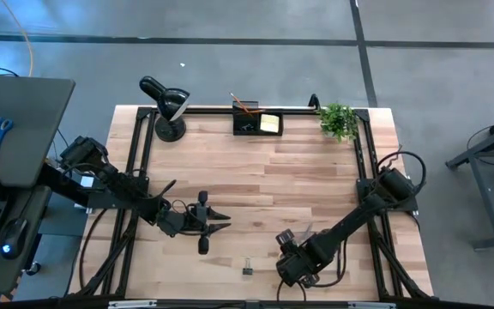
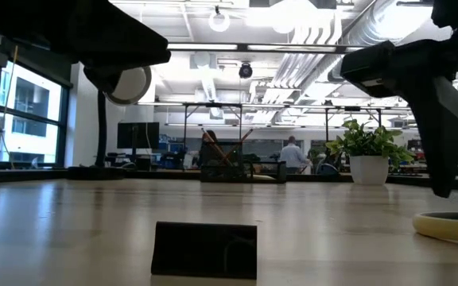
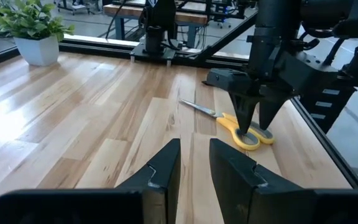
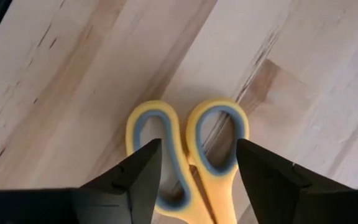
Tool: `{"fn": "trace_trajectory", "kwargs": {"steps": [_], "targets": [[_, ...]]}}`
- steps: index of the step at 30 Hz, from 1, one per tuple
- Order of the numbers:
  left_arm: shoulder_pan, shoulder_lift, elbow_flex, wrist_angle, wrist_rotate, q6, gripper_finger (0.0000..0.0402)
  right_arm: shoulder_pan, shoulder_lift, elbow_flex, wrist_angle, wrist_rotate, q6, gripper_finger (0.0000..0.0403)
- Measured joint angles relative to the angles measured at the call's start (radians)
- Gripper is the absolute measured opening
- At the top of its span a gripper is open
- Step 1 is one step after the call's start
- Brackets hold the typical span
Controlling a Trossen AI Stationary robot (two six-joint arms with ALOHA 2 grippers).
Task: Pick and place office supplies into organizer
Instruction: Put the yellow scissors into the black desk organizer
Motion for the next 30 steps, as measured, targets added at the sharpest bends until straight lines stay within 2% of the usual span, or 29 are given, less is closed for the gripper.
{"fn": "trace_trajectory", "kwargs": {"steps": [14,26,30], "targets": [[0.0,-0.001,0.0,0.007,0.0,0.016,0.0074,0.005,0.049,0.002,0.015,-0.014,0.018,0.0171],[0.0,-0.001,0.0,0.007,-0.014,0.017,0.0074,0.003,0.051,0.002,0.024,-0.043,0.034,0.0054],[0.0,-0.001,0.0,0.007,-0.015,0.017,0.0074,-0.008,0.049,0.002,0.035,-0.033,0.038,0.0045]]}}
